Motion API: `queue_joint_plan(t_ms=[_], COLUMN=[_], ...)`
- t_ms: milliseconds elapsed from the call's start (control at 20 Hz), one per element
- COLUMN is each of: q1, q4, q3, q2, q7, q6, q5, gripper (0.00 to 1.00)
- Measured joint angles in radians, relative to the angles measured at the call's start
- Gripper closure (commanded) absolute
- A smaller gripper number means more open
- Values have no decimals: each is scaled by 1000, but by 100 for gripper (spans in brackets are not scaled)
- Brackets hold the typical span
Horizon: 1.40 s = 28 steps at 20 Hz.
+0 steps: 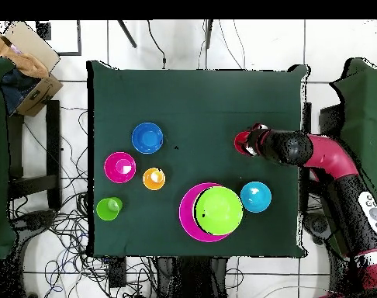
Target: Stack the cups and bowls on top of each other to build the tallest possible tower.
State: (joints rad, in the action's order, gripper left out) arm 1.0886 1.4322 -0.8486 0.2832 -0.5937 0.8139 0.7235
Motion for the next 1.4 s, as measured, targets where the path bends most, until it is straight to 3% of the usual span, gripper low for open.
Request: queue_joint_plan(t_ms=[700, 750, 1400], q1=[21, 21, 4], q4=[-13, -13, -14], q3=[1, 1, 25], q2=[-18, -18, -2], q7=[0, 0, 0], q6=[0, -5, -29], q5=[0, 0, 0], gripper=[0, 100, 100])
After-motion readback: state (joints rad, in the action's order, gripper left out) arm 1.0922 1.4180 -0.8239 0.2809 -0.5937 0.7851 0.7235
